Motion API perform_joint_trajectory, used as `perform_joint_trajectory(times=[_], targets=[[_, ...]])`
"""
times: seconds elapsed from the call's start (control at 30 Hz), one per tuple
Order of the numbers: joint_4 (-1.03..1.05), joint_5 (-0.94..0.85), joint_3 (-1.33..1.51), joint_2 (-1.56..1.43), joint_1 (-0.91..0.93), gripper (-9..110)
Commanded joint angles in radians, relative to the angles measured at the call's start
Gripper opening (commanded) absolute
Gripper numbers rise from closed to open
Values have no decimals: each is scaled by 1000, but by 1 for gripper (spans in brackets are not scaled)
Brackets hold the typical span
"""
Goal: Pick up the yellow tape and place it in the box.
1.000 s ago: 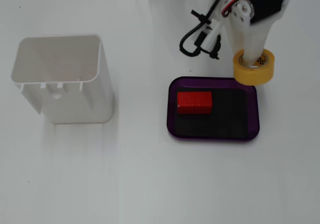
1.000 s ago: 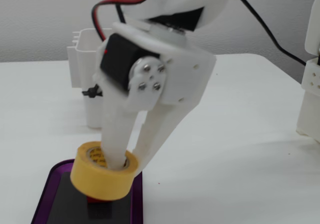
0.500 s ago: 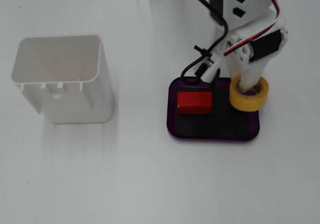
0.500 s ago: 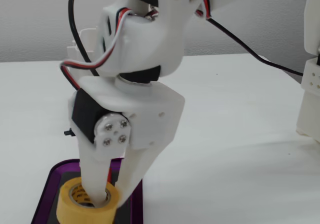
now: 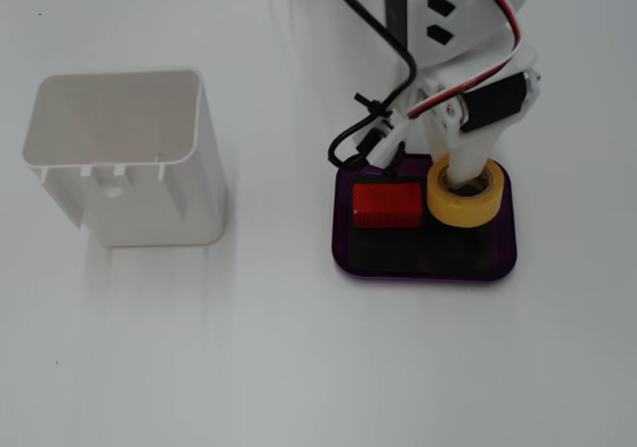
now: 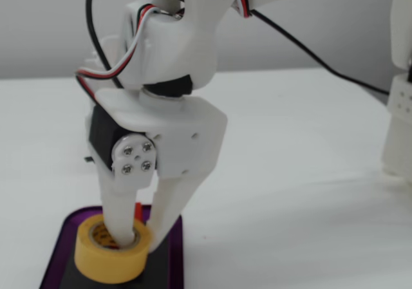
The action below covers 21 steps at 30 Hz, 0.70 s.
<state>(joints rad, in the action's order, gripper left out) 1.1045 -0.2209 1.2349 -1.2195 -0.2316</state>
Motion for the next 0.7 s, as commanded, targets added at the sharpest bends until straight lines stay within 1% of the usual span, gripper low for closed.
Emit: perform_joint_trajectory(times=[0.0, 0.13, 0.33, 0.5, 0.67], targets=[[12, -2, -40, -25, -6, 0], [21, -2, -40, -26, 3, 0], [86, -2, -54, -26, -6, 10], [89, -2, -55, -34, 2, 12], [169, 0, -106, -216, 5, 12]])
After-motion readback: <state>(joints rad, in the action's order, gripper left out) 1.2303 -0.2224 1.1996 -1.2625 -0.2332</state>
